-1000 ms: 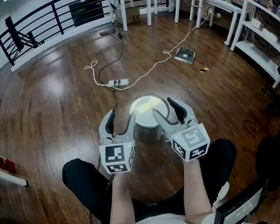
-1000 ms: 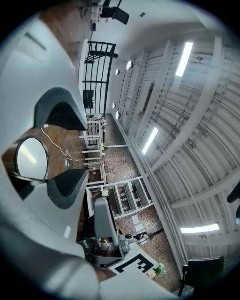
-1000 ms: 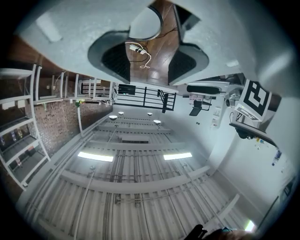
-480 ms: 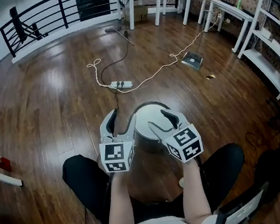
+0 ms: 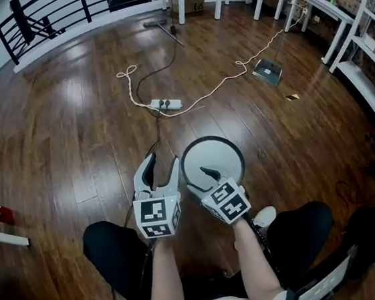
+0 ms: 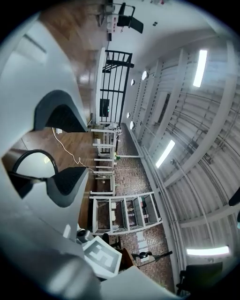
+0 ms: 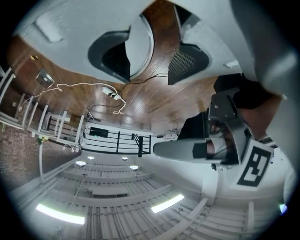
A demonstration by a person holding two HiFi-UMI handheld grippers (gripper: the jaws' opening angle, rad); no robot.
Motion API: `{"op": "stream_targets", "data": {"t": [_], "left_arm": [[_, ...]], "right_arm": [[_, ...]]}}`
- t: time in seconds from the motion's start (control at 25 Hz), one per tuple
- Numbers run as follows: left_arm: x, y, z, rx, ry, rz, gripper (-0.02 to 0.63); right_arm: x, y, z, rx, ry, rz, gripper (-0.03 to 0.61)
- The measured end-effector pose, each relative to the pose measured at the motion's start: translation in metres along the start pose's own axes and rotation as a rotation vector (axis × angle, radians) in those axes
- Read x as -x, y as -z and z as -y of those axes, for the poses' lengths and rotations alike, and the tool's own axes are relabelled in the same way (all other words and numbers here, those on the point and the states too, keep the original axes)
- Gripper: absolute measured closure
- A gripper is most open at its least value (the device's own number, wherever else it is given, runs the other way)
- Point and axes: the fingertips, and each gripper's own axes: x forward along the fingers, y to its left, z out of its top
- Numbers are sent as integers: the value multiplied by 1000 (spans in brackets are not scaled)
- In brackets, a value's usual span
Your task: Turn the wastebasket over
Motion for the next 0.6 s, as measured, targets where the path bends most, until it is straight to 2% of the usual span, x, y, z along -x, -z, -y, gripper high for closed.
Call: {"op": "stream_targets", "data": {"t": [0.2, 0.32, 0.36, 0.44, 0.6], "left_arm": [[-9, 27, -21, 23, -41, -67, 360], [-11, 32, -33, 24, -60, -82, 362], [-11, 34, -36, 22, -63, -88, 362], [-11, 35, -42, 22, -74, -93, 363], [-12, 41, -55, 33, -91, -103, 367]], "right_arm": [[-60, 40, -12, 61, -5, -152, 336], [-88, 68, -8, 121, 52, -246, 337], [-94, 77, -6, 146, 78, -269, 350], [-101, 88, -6, 187, 112, -289, 449], [-109, 83, -5, 220, 160, -275, 475]]}}
